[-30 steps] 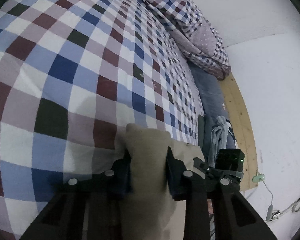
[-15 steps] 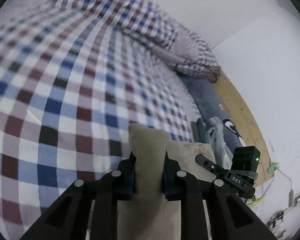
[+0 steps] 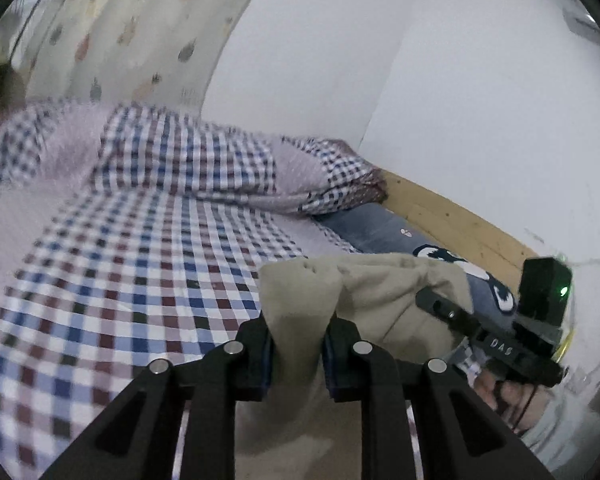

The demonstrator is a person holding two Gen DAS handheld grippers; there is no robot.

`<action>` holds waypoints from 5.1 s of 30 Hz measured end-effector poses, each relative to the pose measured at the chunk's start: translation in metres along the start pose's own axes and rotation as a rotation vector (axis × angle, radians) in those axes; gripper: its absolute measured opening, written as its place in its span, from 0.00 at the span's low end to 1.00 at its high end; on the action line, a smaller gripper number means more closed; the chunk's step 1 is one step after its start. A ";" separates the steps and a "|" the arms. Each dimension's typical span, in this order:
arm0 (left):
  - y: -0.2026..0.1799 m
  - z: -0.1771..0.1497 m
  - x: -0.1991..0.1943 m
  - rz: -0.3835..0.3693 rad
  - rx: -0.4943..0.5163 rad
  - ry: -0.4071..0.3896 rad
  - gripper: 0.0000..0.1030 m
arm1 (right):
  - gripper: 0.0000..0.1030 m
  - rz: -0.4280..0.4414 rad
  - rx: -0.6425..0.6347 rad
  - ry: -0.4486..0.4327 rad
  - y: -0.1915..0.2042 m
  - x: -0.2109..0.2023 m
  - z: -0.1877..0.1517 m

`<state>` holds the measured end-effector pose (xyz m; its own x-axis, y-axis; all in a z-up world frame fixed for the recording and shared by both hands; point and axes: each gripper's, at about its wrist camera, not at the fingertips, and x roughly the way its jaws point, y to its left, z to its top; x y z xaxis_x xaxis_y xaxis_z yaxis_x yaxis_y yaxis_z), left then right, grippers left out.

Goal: Fold clothes
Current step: 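Lift the folded khaki shirt off the bed with both grippers, then carry the khaki shirt with both grippers onto the stack of folded clothes, then open both grippers to release the shirt onto the stack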

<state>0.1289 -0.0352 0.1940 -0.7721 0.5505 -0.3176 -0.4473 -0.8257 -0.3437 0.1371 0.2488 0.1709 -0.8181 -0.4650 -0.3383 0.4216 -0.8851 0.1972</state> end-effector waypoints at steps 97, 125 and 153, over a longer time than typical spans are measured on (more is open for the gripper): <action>-0.188 0.057 0.472 0.044 0.071 0.520 0.51 | 0.55 -0.693 0.143 0.281 -0.453 0.029 0.085; -0.072 0.115 0.033 0.054 -0.040 -0.029 0.92 | 1.00 -0.283 0.156 -0.154 -0.080 -0.131 0.148; 0.075 -0.079 0.128 0.353 -0.058 0.234 0.99 | 1.00 -0.339 0.142 0.253 -0.048 0.117 -0.059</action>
<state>0.0316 -0.0172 0.0578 -0.7469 0.2541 -0.6144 -0.1426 -0.9638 -0.2253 0.0441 0.2360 0.0679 -0.7717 -0.1542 -0.6170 0.0736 -0.9853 0.1542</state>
